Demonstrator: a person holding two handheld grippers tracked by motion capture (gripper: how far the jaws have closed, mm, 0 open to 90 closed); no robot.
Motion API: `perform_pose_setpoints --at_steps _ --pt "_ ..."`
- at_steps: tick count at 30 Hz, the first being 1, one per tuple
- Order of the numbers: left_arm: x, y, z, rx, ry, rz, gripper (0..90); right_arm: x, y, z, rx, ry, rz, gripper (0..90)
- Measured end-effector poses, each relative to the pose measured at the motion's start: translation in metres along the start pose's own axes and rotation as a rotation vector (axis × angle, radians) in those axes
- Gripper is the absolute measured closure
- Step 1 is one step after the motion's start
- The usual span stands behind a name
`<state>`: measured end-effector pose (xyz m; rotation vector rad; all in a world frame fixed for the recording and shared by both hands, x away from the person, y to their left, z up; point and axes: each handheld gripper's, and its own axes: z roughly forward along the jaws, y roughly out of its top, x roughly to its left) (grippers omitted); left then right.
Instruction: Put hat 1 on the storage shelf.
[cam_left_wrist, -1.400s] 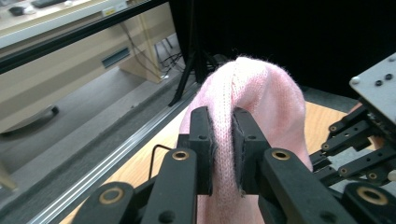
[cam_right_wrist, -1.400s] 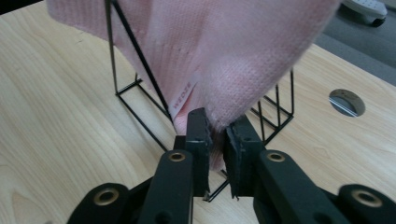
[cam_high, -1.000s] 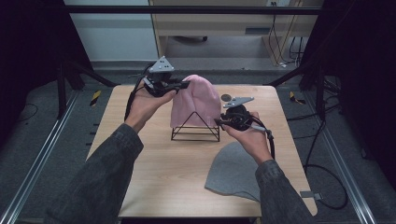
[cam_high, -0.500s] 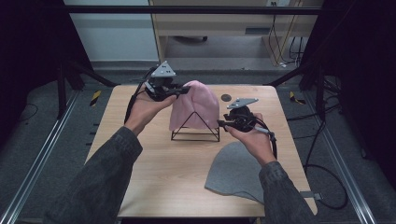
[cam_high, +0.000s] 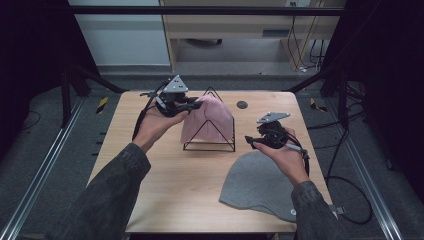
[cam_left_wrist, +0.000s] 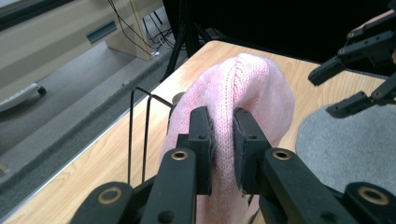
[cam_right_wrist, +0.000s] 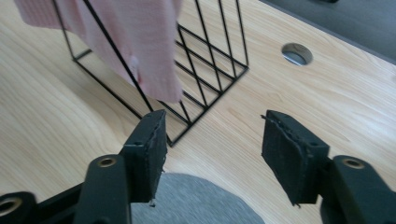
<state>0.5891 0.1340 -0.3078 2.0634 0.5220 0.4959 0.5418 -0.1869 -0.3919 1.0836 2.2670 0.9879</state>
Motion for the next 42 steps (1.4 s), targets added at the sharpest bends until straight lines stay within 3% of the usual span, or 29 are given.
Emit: perform_pose_setpoints --at_steps 10,23,32,36,42 --pt "-0.003 -0.015 0.005 0.021 -0.007 -0.011 79.5 -0.014 -0.02 -0.003 0.035 -0.029 0.048 32.4" --pt "0.001 -0.027 0.007 0.046 -0.001 -0.027 79.5 -0.021 -0.042 -0.008 0.067 -0.033 0.067 28.1" --pt "0.002 -0.029 0.005 0.042 0.012 -0.032 80.2 -0.024 -0.051 -0.008 0.081 -0.034 0.09 29.3" --pt "0.005 -0.026 0.001 0.015 0.032 -0.047 80.9 -0.025 -0.051 -0.007 0.081 -0.033 0.095 29.7" --pt "0.003 -0.027 0.005 0.069 0.001 -0.032 80.5 -0.028 -0.054 -0.007 0.094 -0.039 0.101 31.8"
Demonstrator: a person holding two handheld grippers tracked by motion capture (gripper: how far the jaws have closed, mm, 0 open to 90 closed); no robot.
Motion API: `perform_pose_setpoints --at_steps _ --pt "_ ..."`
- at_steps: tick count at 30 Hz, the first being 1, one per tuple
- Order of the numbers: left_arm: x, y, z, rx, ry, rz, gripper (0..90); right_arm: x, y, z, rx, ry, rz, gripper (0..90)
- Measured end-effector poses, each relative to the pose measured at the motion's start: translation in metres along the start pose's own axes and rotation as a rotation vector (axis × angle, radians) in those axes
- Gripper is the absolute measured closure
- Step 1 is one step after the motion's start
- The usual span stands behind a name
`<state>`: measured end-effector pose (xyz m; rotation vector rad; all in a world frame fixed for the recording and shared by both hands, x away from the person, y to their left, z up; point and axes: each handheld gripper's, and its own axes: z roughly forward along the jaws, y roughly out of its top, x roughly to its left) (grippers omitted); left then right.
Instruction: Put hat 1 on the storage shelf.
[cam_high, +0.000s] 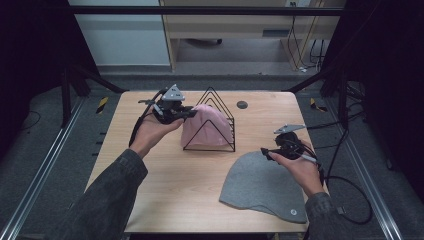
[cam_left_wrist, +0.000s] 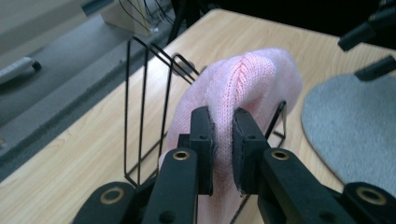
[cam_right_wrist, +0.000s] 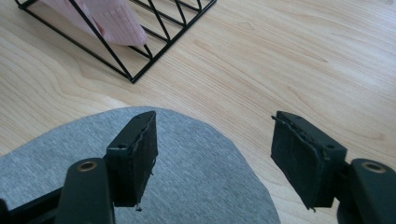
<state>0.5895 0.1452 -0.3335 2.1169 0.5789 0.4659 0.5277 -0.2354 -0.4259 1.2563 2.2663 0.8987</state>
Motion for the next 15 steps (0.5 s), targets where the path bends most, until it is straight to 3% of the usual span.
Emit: perform_pose_setpoints --at_steps 3,8,14,15 --pt "-0.001 -0.003 0.004 0.026 0.001 0.003 80.3 -0.001 -0.001 0.0 0.0 -0.003 0.003 32.6" --pt "-0.001 -0.008 0.008 0.019 -0.018 -0.031 77.0 -0.005 -0.004 -0.001 0.007 -0.003 0.004 36.3" --pt "-0.005 -0.007 -0.004 -0.039 0.048 -0.07 42.7 -0.011 -0.013 0.002 0.03 0.004 0.025 42.9" --pt "-0.007 -0.007 -0.007 -0.036 0.06 -0.065 42.7 -0.011 -0.013 0.002 0.03 0.004 0.025 42.9"
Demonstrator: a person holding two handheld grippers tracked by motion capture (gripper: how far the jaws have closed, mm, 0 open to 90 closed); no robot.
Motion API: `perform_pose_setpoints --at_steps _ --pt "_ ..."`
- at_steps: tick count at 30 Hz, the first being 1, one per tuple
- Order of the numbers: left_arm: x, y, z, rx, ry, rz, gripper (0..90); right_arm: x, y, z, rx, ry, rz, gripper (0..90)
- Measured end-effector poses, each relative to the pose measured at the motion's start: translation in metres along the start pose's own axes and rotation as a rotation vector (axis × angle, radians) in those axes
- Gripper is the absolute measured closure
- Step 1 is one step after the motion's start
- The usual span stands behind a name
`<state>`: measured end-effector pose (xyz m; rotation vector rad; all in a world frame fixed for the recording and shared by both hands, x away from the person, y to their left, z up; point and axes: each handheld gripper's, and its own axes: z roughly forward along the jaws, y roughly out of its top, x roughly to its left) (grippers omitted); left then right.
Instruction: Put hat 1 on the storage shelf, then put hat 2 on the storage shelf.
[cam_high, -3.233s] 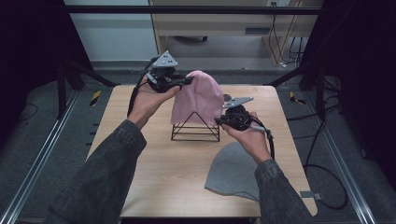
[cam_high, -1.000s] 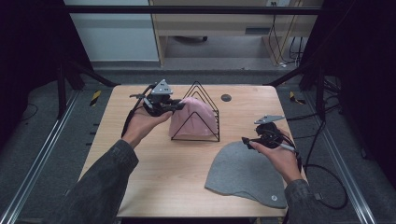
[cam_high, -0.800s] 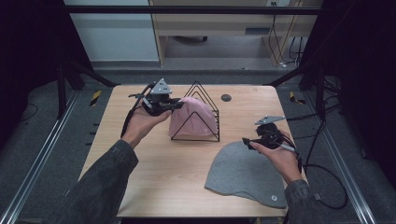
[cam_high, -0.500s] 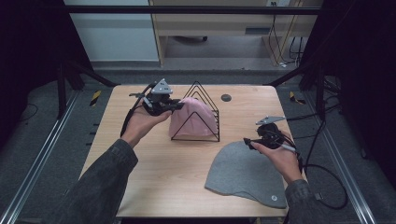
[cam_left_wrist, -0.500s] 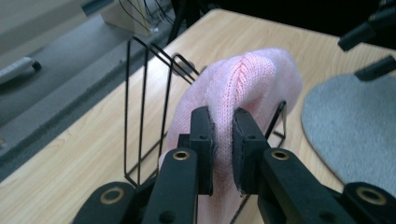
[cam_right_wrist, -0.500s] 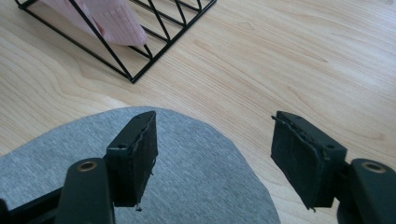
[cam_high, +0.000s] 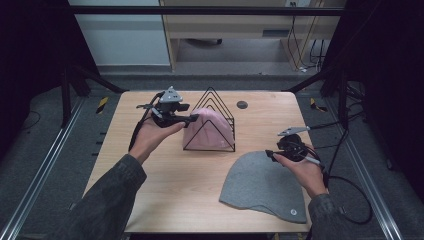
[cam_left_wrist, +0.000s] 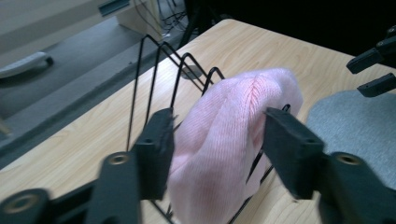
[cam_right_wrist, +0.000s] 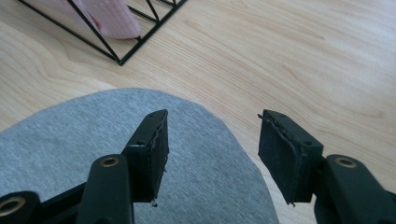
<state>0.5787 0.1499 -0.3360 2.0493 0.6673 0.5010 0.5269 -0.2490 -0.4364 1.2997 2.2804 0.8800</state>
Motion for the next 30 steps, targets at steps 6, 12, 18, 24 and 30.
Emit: perform_pose_setpoints --at_steps 6,12,18,24,30 --pt "-0.008 -0.014 -0.018 0.051 -0.023 0.006 20.9 -0.008 -0.007 0.011 0.039 0.006 0.034 44.2" --pt "-0.017 -0.058 -0.043 0.054 -0.022 -0.035 9.7 -0.012 -0.01 0.025 0.077 0.004 0.059 37.9" --pt "-0.028 -0.125 -0.06 0.13 -0.001 -0.077 8.7 -0.021 -0.013 0.036 0.117 -0.005 0.089 34.8" --pt "-0.024 -0.161 -0.073 0.168 0.039 -0.117 8.9 -0.02 -0.013 0.043 0.146 0.005 0.093 36.5" --pt "-0.023 -0.179 -0.084 0.196 0.071 -0.142 9.6 -0.017 -0.016 0.048 0.174 0.022 0.076 40.7"
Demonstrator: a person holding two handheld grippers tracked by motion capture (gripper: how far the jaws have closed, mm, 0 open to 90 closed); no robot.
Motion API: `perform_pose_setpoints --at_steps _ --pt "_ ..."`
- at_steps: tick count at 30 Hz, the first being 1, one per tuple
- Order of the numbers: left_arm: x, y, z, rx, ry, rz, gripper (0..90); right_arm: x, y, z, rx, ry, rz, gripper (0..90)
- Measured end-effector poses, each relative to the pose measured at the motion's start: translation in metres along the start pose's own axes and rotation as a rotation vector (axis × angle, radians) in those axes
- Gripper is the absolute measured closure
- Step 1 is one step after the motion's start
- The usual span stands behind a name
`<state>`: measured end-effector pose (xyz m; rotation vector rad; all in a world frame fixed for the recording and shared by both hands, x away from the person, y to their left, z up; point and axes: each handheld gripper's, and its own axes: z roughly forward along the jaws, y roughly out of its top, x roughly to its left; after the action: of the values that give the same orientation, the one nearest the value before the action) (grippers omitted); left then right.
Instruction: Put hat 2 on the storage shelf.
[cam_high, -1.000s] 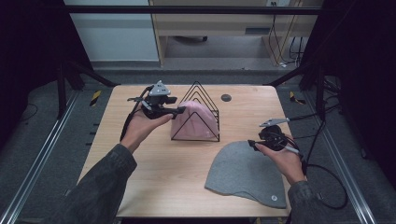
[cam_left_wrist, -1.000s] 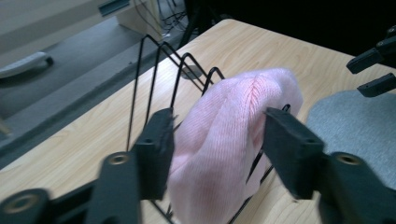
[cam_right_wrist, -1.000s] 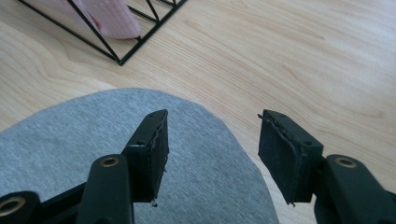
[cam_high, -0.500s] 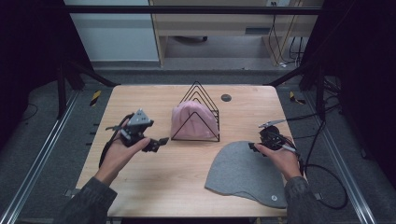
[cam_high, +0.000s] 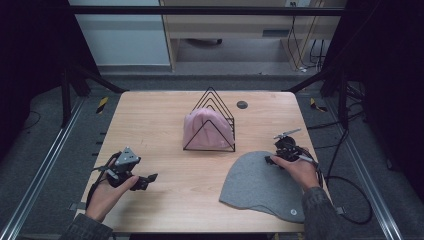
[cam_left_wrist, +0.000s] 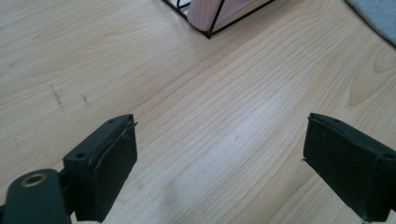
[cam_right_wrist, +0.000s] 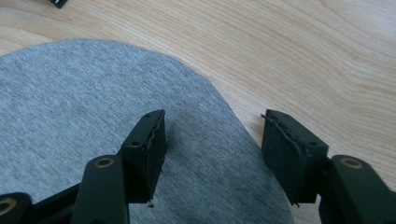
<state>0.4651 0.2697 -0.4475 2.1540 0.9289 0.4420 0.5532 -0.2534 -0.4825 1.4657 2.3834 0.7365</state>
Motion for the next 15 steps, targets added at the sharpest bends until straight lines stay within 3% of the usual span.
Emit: perform_pose_setpoints --at_steps 2,5,6,8,9,12,15 --pt "0.001 -0.001 0.0 -0.003 0.005 -0.007 9.8 0.0 0.0 0.0 -0.003 -0.002 0.0 42.4" --pt "0.002 -0.001 -0.001 -0.011 0.018 -0.018 10.0 0.001 -0.002 -0.003 0.011 -0.002 -0.016 55.4" --pt "0.002 -0.001 -0.002 -0.013 0.024 -0.017 10.0 0.001 -0.002 -0.003 0.011 -0.002 -0.016 55.4" --pt "0.003 -0.002 -0.001 -0.011 0.034 -0.016 10.1 0.005 -0.003 -0.005 0.014 0.019 -0.042 69.5" --pt "0.004 -0.002 -0.001 -0.008 0.034 -0.017 10.1 0.005 -0.003 -0.005 0.014 0.019 -0.042 69.5" --pt "0.004 -0.003 0.001 0.001 0.03 -0.02 10.4 0.01 -0.003 -0.008 0.006 0.03 -0.065 82.4" --pt "0.004 -0.004 0.003 0.004 0.011 -0.026 10.9 0.016 -0.002 -0.014 -0.009 0.046 -0.079 84.7"
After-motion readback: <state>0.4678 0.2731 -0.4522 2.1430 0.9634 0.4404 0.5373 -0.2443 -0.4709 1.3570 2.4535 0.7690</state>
